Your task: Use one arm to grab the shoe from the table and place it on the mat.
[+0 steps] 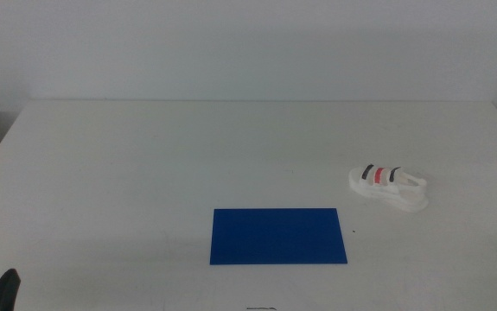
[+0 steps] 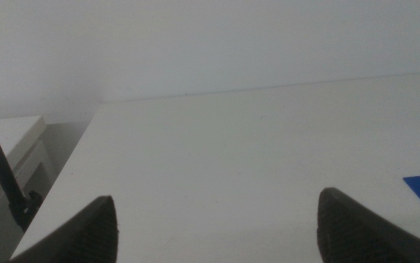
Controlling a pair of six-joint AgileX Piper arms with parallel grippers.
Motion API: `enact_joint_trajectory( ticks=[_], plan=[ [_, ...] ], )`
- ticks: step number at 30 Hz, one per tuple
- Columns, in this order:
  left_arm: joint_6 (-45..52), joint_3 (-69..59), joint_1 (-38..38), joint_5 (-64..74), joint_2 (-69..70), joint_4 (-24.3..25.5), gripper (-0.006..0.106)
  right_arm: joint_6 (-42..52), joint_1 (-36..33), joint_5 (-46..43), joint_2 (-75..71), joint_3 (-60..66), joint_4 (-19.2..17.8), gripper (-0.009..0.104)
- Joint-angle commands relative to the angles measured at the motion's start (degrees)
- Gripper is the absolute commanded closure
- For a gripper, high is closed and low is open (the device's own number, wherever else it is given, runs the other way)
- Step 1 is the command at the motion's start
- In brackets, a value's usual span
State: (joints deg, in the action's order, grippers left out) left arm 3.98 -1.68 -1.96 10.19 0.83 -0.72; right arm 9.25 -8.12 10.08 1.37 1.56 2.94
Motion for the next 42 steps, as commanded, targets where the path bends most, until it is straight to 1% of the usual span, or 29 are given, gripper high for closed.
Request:
enact_joint_trajectory(
  ticks=[1, 2, 4, 7, 13, 16, 19, 21, 25, 29, 33, 35, 36, 39, 42],
  plan=[
    [-0.71, 0.19, -0.22, -4.70, 1.00, -0.32, 0.007, 0.49, 0.41, -1.90, 1.43, -3.87, -0.45, 0.001],
    [-0.71, 0.19, -0.22, -4.70, 1.00, -0.32, 0.007, 0.49, 0.41, 0.18, 2.18, -5.73, -0.45, 0.001],
    [-0.71, 0.19, -0.22, -4.70, 1.00, -0.32, 0.007, 0.49, 0.41, 7.04, 4.71, -11.60, -0.45, 0.001],
    [-0.71, 0.19, -0.22, -4.70, 1.00, -0.32, 0.007, 0.49, 0.41, 13.99, 9.28, -20.78, -0.45, 0.001],
    [-0.71, 0.19, -0.22, -4.70, 1.00, -0.32, 0.007, 0.49, 0.41, 24.97, 20.45, -34.76, -0.45, 0.001],
    [-0.71, 0.19, -0.22, -4.70, 1.00, -0.32, 0.007, 0.49, 0.35, 30.30, 26.01, -39.75, -0.17, 0.001],
    [-0.71, 0.19, -0.22, -4.70, 1.00, -0.32, 0.007, 0.49, 0.35, 31.17, 31.90, -43.60, 0.45, 0.001],
    [-0.71, 0.19, -0.22, -4.70, 1.00, -0.32, 0.007, 0.43, 0.35, 31.69, 36.32, -45.92, 1.65, 0.001],
    [-0.71, 0.19, -0.22, -4.70, 1.00, -0.32, 0.007, -0.23, 0.35, 35.42, 44.43, -51.46, 3.21, 0.001],
    [-0.71, 0.19, -0.22, -4.70, 1.00, -0.32, 0.007, -4.20, 0.35, 42.59, 53.20, -57.96, 3.11, 0.001],
    [-0.71, 0.19, -0.22, -4.70, 1.00, -0.32, 0.007, -3.96, 0.35, 47.31, 62.28, -64.62, 2.58, 0.001],
    [-0.71, 0.19, -0.22, -4.70, 1.00, -0.32, 0.007, -2.69, 0.35, 49.05, 67.03, -68.81, 2.37, 0.001],
    [-0.71, 0.19, -0.22, -4.70, 1.00, -0.32, 0.007, 1.01, 0.35, 52.17, 71.57, -73.19, 2.85, 0.001],
    [-0.71, 0.19, -0.22, -4.70, 1.00, -0.32, 0.007, 6.73, 0.35, 57.84, 78.54, -79.06, 3.96, 0.001],
    [-0.71, 0.19, -0.22, -4.70, 1.00, -0.32, 0.007, 12.97, 0.35, 59.96, 84.93, -83.55, 4.21, 0.001]
  ],
)
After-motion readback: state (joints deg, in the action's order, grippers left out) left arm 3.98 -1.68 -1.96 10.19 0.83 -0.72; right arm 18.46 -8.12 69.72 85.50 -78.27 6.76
